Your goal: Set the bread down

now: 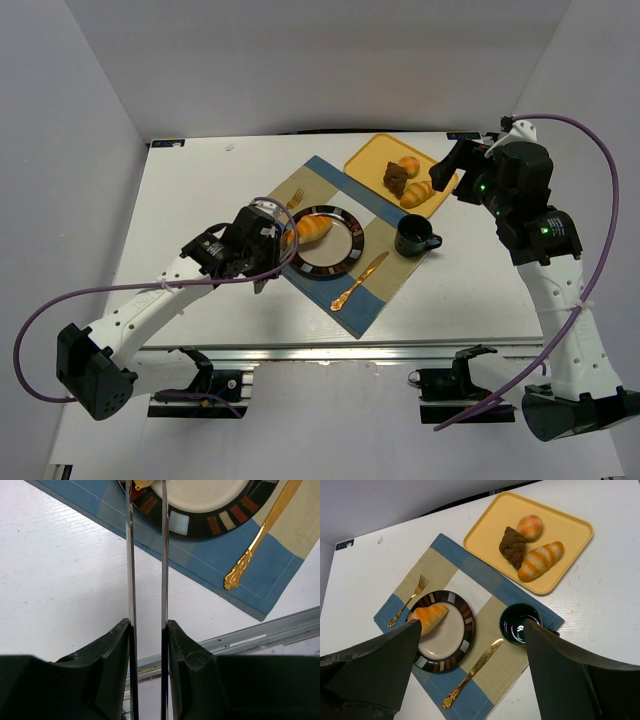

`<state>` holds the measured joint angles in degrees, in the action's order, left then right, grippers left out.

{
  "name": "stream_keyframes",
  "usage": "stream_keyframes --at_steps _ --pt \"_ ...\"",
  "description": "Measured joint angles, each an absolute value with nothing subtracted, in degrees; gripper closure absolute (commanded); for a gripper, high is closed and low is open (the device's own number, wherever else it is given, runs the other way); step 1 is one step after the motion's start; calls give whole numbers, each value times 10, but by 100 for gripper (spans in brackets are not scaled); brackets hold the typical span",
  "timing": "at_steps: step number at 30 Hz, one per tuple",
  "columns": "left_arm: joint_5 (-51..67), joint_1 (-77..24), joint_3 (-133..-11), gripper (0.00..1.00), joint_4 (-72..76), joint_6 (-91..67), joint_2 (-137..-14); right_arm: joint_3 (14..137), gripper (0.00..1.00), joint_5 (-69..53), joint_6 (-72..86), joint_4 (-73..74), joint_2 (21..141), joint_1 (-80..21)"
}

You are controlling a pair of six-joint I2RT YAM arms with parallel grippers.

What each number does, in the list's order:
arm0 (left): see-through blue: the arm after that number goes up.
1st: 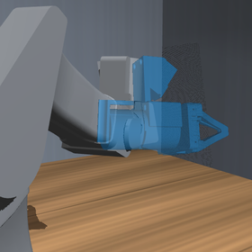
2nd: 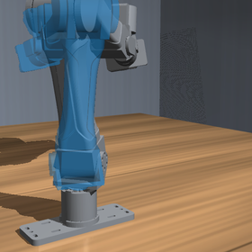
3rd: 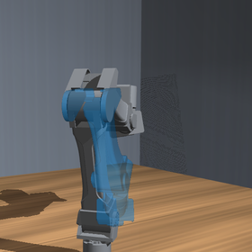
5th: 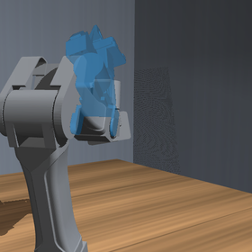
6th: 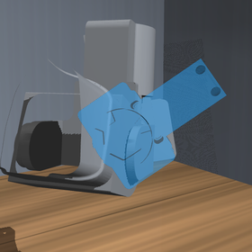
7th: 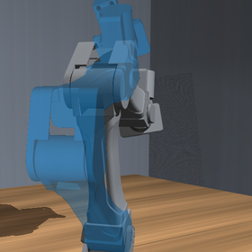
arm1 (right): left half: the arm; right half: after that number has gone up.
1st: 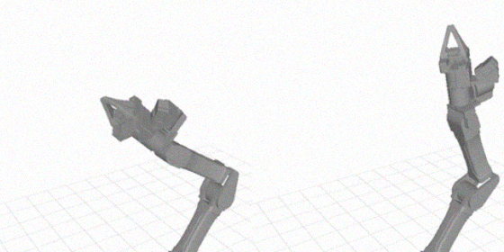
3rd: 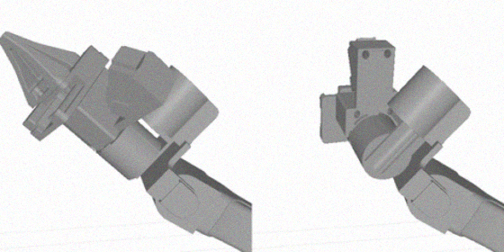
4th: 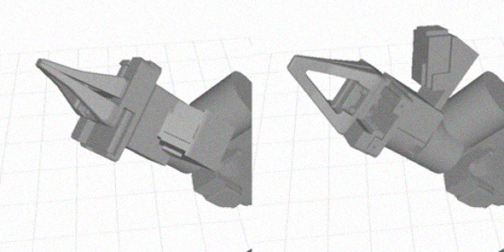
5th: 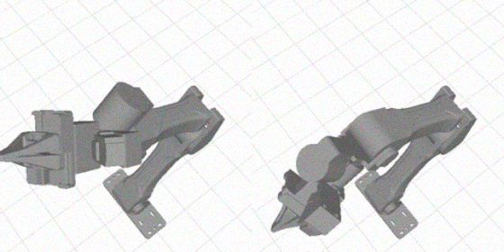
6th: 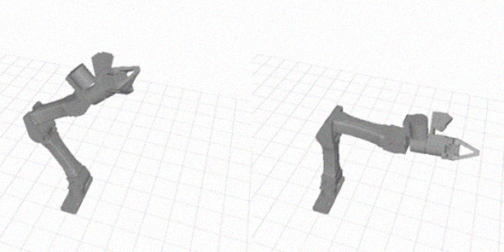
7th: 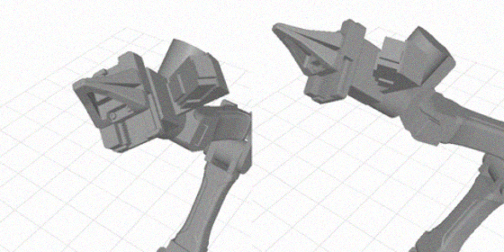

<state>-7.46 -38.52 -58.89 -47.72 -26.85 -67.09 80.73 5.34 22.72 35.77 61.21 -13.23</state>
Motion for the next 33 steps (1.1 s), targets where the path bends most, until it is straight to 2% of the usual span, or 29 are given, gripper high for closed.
stream_keyframes --at_steps 2,7,12,15,16,20,25,33 --pt "-71 -385 -598 61 -489 -266 -672 807 11 53 228 356 612 -132" --pt "-61 -386 -622 48 -508 -255 -674 806 11 52 232 354 612 -132" --pt "-59 -388 -661 42 -540 -236 -694 801 11 51 235 349 612 -132" --pt "-58 -389 -671 43 -551 -229 -698 800 11 51 236 349 612 -132" --pt "-57 -389 -673 48 -556 -226 -698 800 11 51 236 349 612 -132" --pt "-58 -389 -687 51 -573 -224 -700 800 11 51 236 346 612 -132" --pt "-58 -389 -796 51 -592 -223 -737 800 11 52 236 345 612 -132" --pt "-23 -395 -945 51 -534 -232 -875 801 11 83 253 345 615 -132"
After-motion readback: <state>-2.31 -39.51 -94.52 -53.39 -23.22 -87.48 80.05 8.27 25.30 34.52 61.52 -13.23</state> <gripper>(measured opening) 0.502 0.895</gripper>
